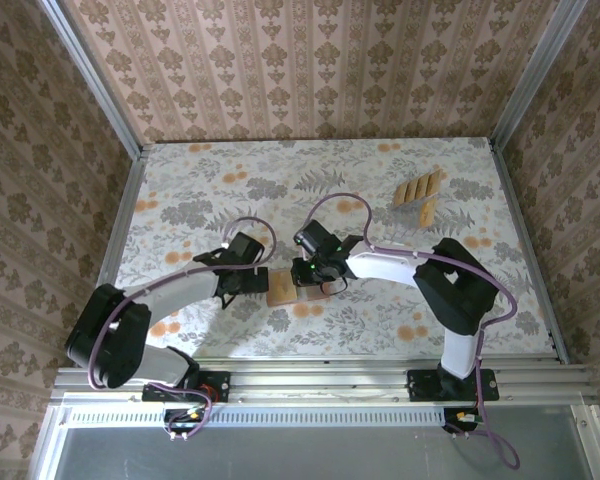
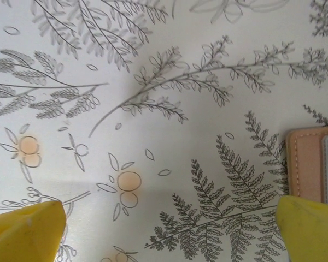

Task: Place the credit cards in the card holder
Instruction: Insert the credit card into the card slot.

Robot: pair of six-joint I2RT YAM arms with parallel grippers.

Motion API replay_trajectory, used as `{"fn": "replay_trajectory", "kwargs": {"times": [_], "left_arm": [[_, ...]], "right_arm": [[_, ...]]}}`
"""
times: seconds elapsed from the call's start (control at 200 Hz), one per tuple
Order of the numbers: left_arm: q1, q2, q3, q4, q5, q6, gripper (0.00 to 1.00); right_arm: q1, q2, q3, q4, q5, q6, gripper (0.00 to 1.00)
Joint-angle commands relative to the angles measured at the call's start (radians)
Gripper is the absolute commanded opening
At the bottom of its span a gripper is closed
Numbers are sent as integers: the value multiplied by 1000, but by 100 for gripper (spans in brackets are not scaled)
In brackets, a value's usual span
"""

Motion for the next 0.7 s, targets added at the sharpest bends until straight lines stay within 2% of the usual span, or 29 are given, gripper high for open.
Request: {"fn": "replay_trajectory", "kwargs": {"times": [0.0, 0.695], "left_arm": [[10, -14, -14, -28, 14, 18, 100], [-25, 100, -11, 30, 42, 5, 100]], "right_arm": [[-3, -21, -22, 8, -6, 15, 15], [30, 62, -20, 63, -41, 48, 12]]}}
